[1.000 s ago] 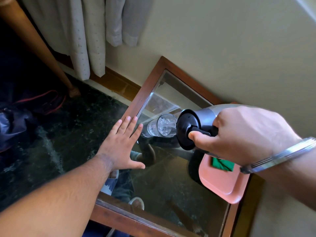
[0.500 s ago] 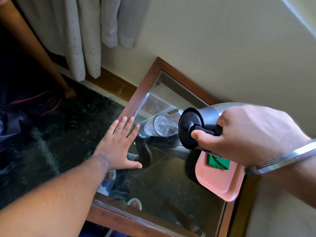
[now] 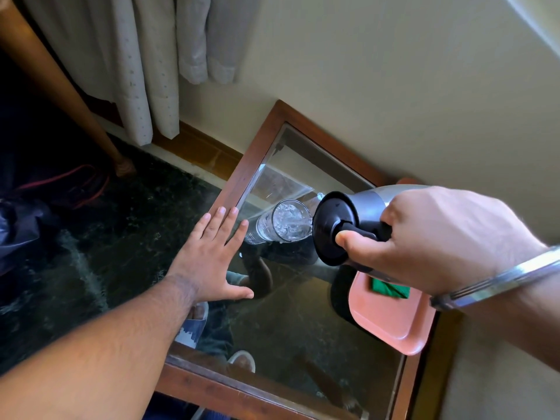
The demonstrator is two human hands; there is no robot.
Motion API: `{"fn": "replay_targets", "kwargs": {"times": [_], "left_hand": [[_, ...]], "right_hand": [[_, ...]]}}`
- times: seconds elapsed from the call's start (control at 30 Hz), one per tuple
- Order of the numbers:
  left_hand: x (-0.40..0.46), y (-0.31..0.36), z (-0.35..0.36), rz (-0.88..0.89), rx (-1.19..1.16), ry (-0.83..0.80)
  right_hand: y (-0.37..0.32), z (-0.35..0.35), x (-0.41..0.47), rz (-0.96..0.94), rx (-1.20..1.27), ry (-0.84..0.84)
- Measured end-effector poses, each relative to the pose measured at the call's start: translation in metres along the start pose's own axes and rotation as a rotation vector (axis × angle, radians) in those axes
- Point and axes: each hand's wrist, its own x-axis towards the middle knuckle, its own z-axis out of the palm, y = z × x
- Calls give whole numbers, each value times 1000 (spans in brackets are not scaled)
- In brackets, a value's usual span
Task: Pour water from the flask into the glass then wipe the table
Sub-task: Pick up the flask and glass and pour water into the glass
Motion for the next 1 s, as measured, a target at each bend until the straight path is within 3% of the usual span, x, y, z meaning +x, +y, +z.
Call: {"fn": "replay_targets", "kwargs": {"times": [0.5,0.73,1.0], "left_hand": [[0,0,-2,-8,6,-10],[-1,2,-7,-7,17,-25],[-1,4,-10,-26,9,-80]], "right_hand": [[8,19,5,21,134,-48],[21,66,4,114,493,-86],[13,122,-24,329,1155,-61]]}}
